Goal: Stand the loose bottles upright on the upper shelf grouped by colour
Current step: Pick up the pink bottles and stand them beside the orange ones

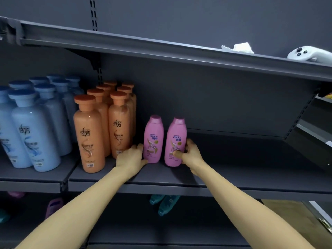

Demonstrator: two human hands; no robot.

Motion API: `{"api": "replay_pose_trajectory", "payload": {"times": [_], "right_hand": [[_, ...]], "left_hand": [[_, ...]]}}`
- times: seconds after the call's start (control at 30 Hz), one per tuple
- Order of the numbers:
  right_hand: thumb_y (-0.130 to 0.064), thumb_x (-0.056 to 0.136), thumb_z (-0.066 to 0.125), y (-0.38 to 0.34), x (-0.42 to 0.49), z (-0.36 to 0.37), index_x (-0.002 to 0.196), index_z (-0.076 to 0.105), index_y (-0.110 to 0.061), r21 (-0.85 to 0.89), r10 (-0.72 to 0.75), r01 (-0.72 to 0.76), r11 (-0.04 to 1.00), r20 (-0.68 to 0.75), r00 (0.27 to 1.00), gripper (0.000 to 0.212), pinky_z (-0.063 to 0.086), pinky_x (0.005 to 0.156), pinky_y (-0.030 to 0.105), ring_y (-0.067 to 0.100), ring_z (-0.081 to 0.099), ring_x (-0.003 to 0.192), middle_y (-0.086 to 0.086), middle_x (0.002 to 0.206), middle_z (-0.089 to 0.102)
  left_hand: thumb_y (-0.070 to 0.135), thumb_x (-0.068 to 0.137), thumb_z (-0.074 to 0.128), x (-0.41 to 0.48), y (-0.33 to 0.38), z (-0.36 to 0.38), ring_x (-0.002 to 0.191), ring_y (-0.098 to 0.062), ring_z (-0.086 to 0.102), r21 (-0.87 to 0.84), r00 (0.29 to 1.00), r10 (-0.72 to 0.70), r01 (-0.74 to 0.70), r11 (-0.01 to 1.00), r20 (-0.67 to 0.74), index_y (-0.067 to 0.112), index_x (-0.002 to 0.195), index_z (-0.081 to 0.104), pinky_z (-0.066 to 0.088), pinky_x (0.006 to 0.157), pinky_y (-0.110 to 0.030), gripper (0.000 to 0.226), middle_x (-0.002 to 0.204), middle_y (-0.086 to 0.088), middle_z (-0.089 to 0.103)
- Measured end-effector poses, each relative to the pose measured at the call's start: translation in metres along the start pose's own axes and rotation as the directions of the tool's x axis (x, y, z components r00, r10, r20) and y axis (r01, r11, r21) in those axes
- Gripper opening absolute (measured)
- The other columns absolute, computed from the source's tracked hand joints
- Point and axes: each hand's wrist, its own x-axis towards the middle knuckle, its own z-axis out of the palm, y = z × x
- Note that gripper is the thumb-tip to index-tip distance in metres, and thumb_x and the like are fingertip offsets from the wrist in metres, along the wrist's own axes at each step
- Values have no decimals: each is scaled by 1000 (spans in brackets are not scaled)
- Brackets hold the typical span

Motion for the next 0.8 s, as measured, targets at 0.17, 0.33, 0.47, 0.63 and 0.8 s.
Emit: {"api": "replay_pose_trajectory", "payload": {"times": [0.17, 0.33, 0.47, 0.63, 0.8], "right_hand": [[2, 81, 68, 0, 7, 5, 109, 50, -13, -18, 2, -3, 1000, -9, 1000, 37, 49, 96, 45, 22, 57, 110, 7, 119, 61], [2, 80, 69, 3, 13, 10, 111, 50, -11, -25, -2, 2, 1000, -14, 1000, 38, 49, 94, 40, 22, 57, 111, 7, 119, 61], [3, 80, 68, 4, 15, 11, 110, 50, -13, -3, -6, 6, 1000, -12, 1000, 39, 49, 94, 40, 22, 57, 111, 7, 118, 61], [3, 80, 68, 7, 16, 11, 112, 50, -13, -18, -11, 11, 1000, -6, 1000, 40, 49, 96, 44, 23, 57, 112, 8, 118, 61], [1, 81, 68, 9, 16, 10, 117, 49, -13, -48, -23, 24, 999, 17, 1000, 43, 47, 97, 40, 21, 56, 112, 7, 120, 61]], "left_hand": [[40, 90, 56, 4, -2, 2, 108, -27, 56, -25, 1000, 24, -24, 999, -1, 11, 124, 42, 40, 70, -32, 47, 123, -9, 53], [38, 91, 55, 8, -3, 2, 107, -26, 57, -36, 999, 46, -46, 998, -7, 9, 123, 44, 42, 71, -32, 44, 123, -10, 53], [38, 91, 55, 9, -4, 3, 107, -27, 56, -38, 998, 55, -55, 998, 1, 9, 123, 43, 42, 72, -32, 45, 123, -10, 53], [38, 90, 57, 13, -7, 6, 108, -27, 56, -73, 998, 58, -57, 996, 7, 10, 123, 44, 45, 75, -34, 46, 123, -10, 53], [32, 83, 67, 20, -12, 10, 108, -26, 57, -337, 998, 59, -44, 941, 33, 12, 125, 45, 49, 83, -36, 51, 124, -9, 56]]}}
